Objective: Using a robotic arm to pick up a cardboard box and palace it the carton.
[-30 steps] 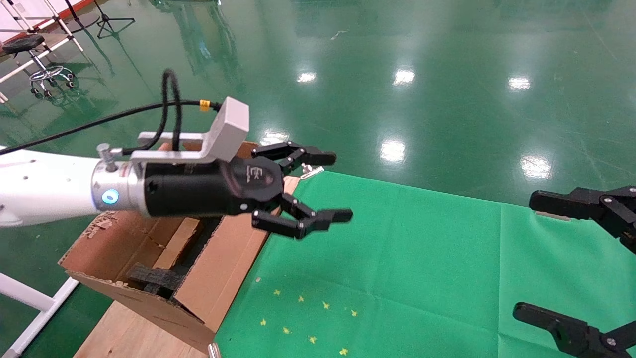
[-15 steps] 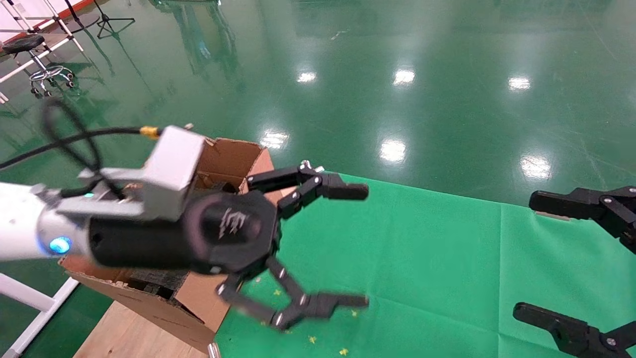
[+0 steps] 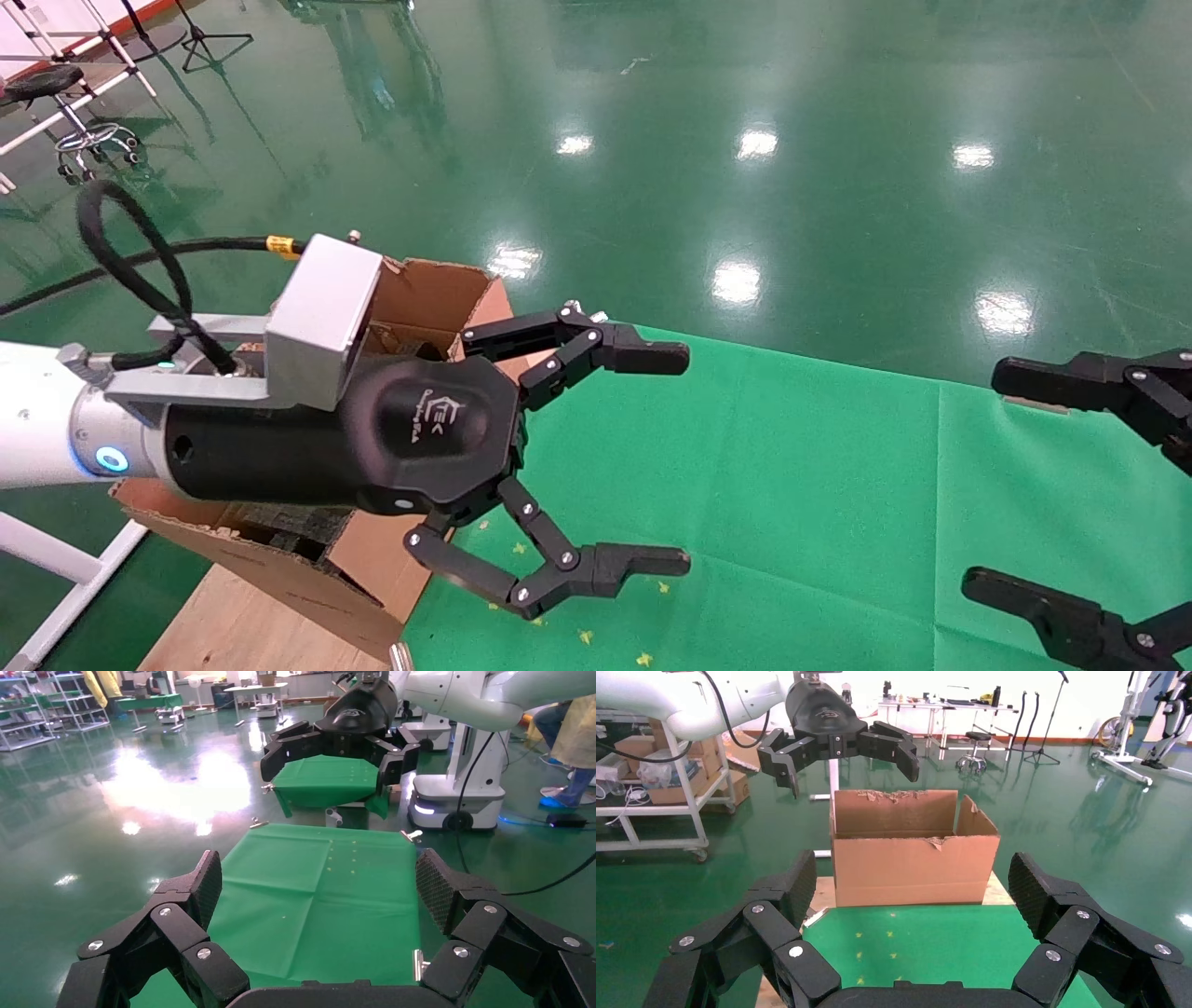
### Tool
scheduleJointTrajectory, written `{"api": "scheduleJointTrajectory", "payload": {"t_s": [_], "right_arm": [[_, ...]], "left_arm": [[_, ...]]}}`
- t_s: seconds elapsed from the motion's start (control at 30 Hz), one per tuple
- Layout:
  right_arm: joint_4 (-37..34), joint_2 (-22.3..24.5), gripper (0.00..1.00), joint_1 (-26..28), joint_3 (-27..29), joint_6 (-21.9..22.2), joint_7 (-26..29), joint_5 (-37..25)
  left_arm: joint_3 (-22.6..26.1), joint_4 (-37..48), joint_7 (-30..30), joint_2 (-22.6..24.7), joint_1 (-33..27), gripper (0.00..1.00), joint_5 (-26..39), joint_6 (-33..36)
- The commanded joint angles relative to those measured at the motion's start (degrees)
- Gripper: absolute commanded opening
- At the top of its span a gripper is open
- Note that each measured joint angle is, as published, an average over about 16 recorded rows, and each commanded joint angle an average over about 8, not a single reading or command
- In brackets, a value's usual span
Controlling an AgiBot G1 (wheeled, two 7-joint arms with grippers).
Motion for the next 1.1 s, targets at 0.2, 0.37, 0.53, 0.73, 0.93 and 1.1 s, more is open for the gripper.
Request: {"api": "scheduleJointTrajectory", "payload": {"t_s": [0.2, 0.37, 0.53, 0.73, 0.93, 1.1], "right_arm": [[0.0, 0.0, 1.0, 0.0, 0.0, 0.0, 0.0, 0.0], [0.0, 0.0, 1.0, 0.0, 0.0, 0.0, 0.0, 0.0], [0.0, 0.0, 1.0, 0.0, 0.0, 0.0, 0.0, 0.0], [0.0, 0.0, 1.0, 0.0, 0.0, 0.0, 0.0, 0.0], [0.0, 0.0, 1.0, 0.0, 0.0, 0.0, 0.0, 0.0], [0.0, 0.0, 1.0, 0.0, 0.0, 0.0, 0.0, 0.0]], "left_arm": [[0.33, 0.43, -0.12, 0.07, -0.38, 1.0, 0.46, -0.24], [0.46, 0.61, -0.15, 0.09, -0.52, 1.0, 0.63, -0.32], [0.54, 0.71, -0.17, 0.11, -0.63, 1.0, 0.75, -0.38], [0.6, 0.78, -0.2, 0.13, -0.71, 1.0, 0.84, -0.41], [0.64, 0.83, -0.22, 0.15, -0.74, 1.0, 0.88, -0.43], [0.66, 0.85, -0.23, 0.16, -0.76, 1.0, 0.9, -0.45]]}}
